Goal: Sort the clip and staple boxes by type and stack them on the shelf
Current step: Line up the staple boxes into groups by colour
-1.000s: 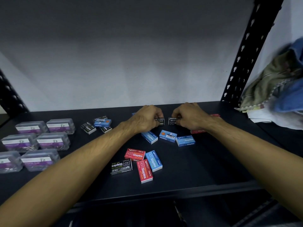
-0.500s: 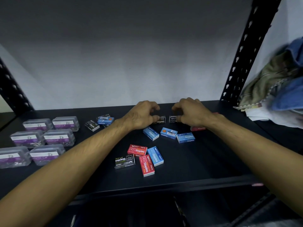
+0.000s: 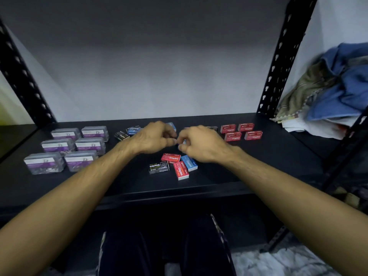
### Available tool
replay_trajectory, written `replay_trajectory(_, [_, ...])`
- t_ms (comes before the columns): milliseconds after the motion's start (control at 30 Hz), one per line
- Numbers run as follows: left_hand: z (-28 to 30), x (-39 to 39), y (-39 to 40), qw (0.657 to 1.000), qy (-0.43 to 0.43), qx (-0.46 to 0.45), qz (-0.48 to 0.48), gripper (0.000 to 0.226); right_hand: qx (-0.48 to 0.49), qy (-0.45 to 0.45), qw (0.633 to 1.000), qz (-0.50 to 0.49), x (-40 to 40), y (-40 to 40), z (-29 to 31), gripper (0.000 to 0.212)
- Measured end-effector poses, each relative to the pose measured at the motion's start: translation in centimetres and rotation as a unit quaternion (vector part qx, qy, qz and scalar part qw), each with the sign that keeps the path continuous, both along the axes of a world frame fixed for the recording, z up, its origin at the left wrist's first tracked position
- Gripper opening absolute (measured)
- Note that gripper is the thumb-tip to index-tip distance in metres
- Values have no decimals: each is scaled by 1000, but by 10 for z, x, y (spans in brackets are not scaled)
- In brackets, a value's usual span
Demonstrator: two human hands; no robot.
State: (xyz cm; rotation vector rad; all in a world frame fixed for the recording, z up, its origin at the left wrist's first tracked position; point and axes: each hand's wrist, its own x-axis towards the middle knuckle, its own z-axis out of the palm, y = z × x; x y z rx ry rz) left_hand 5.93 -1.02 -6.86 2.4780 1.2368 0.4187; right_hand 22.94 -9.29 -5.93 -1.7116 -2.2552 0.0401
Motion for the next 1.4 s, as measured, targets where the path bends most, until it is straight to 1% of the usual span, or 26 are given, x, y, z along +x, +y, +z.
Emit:
replay_trajectory(67, [-3,-5,-8,1000,14,-5,-7,22,-22,-11,1000,-2,-12,-12,-4,13])
replay_trajectory(167, [-9,-12,-17,998,43,-32,-26,26,-59,-42,997,-19,-22,-26,-13,20])
replay_trajectory(300, [-17,-18,-24,996,68,-26,-45,26,-45,-93,994,-37,-29,-37,-25,37])
replay_trajectory(367, [-18,-19,-25,997,65,-27,-45,22,-38,-109,992,-44,-31,-39,-26,37])
replay_trajectory(433, [-16,-22,-25,996,65,-39,-42,18,-52,-112,991,-47,-30,-39,-25,37])
replay_trajectory(567, [-12,-27,-25,992,106,-41,-46,26,-66,-89,992,-52,-24,-40,-22,37])
replay_trajectory(633, [-11,-28,-23,991,112,-42,-52,21,-64,-86,993,-55,-22,-40,-21,37])
replay_trajectory(767, [-11,-30,-18,994,96,-28,-38,11,-63,-77,994,-53,-22,-40,-21,36])
replay_trajectory(833, [-12,-32,-15,996,89,-15,-24,10,-65,-64,995,-45,-22,-39,-20,31])
replay_trajectory(933, [-13,-35,-12,996,89,-26,-17,11,-71,-39,996,-40,-20,-39,-20,28])
replay_trajectory(1133, [-14,-34,-9,996,72,-37,-44,17,-117,31,993,-6,-16,-36,-23,24])
replay_trajectory(1267, [-16,-33,-7,996,63,-40,-47,11,-127,72,989,19,-12,-32,-28,22])
replay_trajectory(1400, [-12,-26,-4,997,45,-43,-42,8,-121,111,986,16,0,-30,-26,21])
